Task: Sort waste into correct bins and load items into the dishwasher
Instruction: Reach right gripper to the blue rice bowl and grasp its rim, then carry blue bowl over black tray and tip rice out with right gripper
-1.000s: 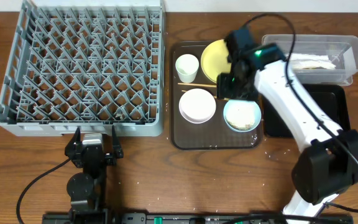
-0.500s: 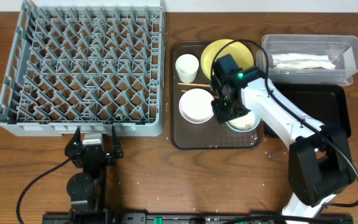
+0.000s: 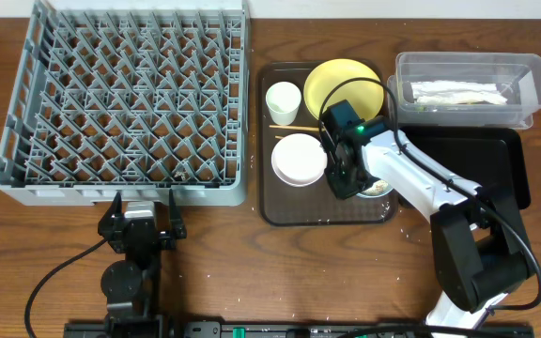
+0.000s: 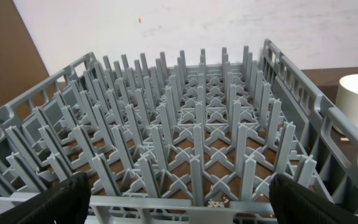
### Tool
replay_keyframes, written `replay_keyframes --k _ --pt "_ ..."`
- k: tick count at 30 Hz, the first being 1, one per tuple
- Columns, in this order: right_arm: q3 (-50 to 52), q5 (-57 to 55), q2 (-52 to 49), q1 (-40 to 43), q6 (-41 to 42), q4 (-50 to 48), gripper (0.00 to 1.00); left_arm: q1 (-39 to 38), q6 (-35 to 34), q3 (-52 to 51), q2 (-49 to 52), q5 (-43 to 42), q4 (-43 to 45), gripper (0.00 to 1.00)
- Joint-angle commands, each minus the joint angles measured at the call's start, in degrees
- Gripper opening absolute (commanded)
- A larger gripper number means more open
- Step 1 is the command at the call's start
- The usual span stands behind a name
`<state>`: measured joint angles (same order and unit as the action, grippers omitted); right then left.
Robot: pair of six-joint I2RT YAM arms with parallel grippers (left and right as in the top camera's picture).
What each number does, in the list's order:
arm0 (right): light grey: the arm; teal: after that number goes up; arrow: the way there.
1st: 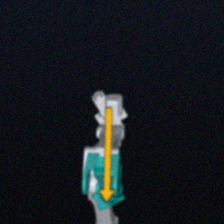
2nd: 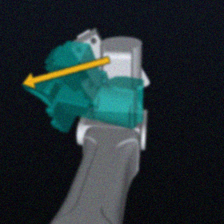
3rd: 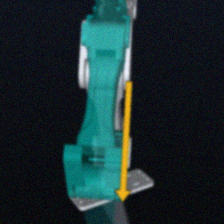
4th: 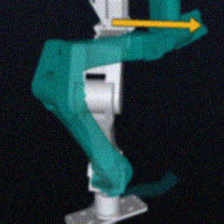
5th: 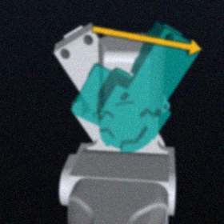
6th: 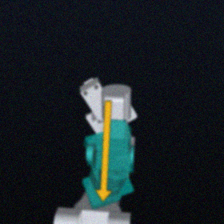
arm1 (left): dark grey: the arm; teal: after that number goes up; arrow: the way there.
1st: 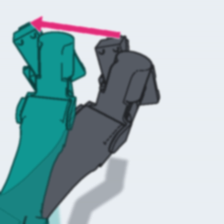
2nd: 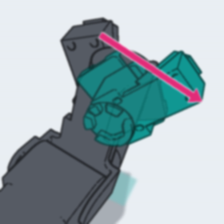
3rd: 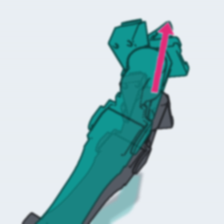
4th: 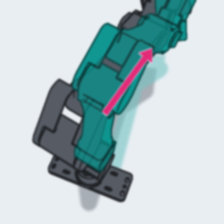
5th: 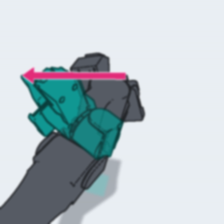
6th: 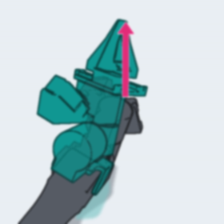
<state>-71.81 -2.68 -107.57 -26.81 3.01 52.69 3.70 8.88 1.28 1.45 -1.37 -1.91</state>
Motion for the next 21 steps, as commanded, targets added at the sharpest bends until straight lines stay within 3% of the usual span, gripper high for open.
replay_keyframes --k 1,13,21 --pt "0.31 -1.36 -0.44 -0.26 -0.09 -0.24 0.01 0.31 0.31 -1.05 -0.09 0.74 -2.12 0.93" --pt "-2.51 9.86 7.39 0.68 0.13 3.41 0.01 0.31 0.31 -1.05 -0.09 0.74 -2.12 0.93" --pt "-2.29 18.18 20.55 10.88 -0.50 5.60 0.01 0.31 0.31 -1.05 -0.09 0.74 -2.12 0.93"
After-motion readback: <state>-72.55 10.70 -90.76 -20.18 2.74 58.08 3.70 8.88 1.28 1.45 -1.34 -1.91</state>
